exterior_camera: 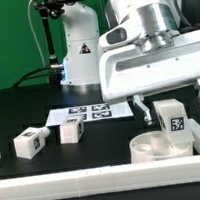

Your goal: Assemble stool

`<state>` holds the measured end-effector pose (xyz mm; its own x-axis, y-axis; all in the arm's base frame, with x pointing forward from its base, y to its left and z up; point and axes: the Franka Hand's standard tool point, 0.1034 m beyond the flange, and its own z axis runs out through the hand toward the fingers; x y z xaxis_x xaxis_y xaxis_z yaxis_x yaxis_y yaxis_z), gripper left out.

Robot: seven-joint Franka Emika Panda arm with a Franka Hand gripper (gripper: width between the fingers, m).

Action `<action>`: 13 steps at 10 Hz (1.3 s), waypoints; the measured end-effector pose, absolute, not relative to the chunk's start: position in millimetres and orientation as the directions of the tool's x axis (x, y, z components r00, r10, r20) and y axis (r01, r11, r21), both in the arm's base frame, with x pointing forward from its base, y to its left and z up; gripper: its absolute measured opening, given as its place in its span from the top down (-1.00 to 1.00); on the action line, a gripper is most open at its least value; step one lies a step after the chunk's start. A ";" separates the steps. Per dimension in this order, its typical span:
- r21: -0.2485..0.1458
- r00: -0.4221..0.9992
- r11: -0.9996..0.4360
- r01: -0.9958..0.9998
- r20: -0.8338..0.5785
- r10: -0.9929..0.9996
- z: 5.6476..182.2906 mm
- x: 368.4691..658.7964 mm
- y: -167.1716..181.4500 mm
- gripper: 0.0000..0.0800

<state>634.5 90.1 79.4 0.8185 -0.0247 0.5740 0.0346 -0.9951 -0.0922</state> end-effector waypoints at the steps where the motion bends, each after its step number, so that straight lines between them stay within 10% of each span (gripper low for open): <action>1: -0.092 0.818 -0.995 0.035 0.574 -0.024 79.9 634.7 90.2 -0.61; 6: -0.073 0.803 -0.995 0.064 0.596 0.008 114.6 646.7 87.4 -0.62; 13: -0.066 0.829 -0.994 0.086 0.557 0.035 107.4 644.4 87.4 -0.62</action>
Offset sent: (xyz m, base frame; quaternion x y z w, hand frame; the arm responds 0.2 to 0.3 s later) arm 0.0126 -0.0190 0.0319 -0.0377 0.0020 -0.0692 0.9969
